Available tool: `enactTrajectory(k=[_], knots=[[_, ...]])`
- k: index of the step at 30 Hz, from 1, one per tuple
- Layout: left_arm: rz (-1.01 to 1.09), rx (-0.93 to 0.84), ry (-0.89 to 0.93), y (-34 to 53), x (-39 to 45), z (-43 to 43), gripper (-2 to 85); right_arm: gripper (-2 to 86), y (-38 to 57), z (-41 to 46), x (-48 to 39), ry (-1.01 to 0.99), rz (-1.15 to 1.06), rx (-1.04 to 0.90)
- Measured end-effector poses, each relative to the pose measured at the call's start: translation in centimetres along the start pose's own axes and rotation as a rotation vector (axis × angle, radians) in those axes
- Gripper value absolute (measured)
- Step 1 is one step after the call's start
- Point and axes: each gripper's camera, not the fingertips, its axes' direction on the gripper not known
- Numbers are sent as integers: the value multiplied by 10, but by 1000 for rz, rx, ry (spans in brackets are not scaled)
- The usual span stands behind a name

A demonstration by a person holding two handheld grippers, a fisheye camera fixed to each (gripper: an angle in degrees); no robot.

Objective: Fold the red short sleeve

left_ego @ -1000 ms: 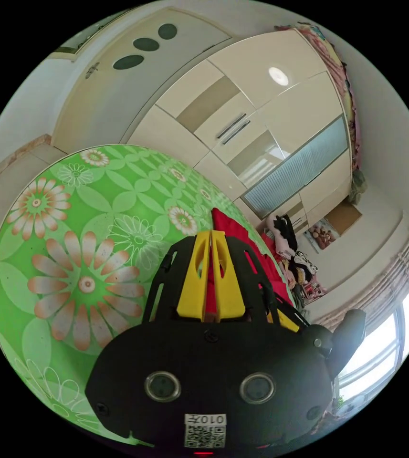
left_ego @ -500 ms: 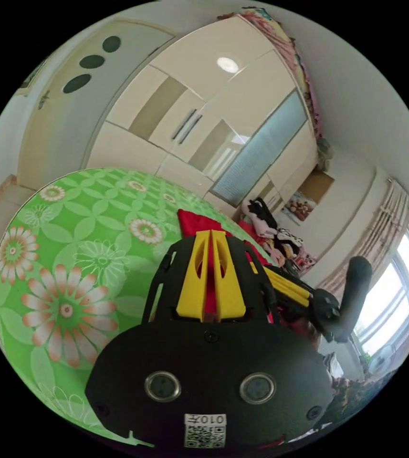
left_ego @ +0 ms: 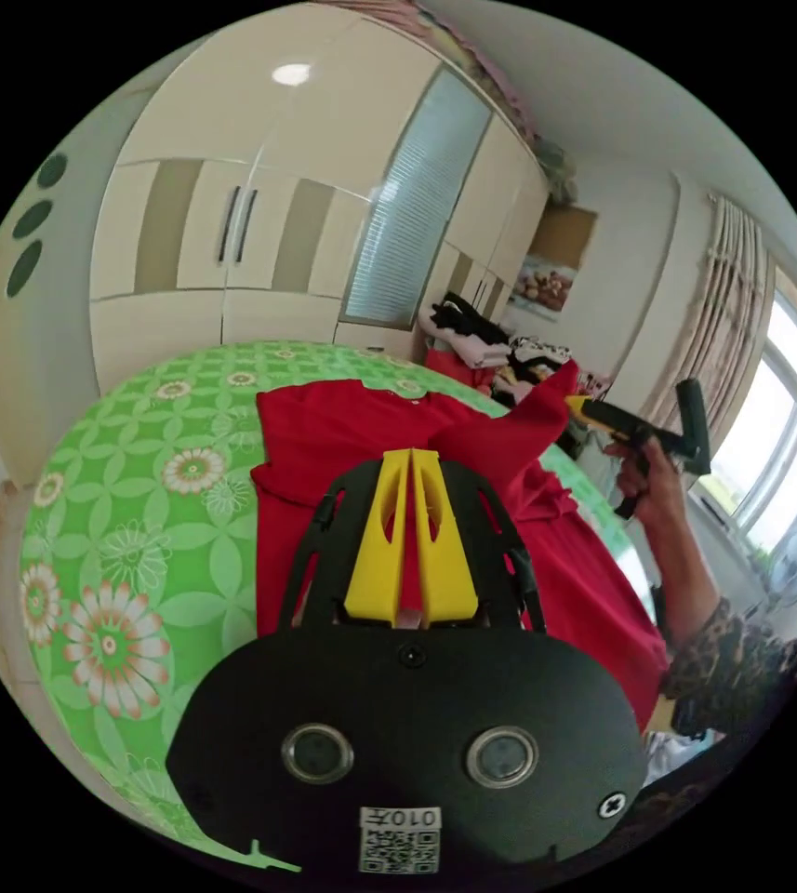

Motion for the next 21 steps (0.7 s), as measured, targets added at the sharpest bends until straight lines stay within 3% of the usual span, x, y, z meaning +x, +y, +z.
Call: enactTrajectory(k=[7, 12, 16, 21], knots=[[51, -134, -21, 3, 44, 50, -3, 27, 12, -63, 148, 583, 86, 13], [11, -184, -5, -2, 58, 79, -3, 27, 14, -83, 226, 798, 150, 3], [24, -212, -12, -6, 80, 103, -2, 28, 14, -58, 288, 1060, 154, -189], [47, -252, -51, 1, 93, 125, -2, 33, 40, -36, 377, 1124, 258, -431]])
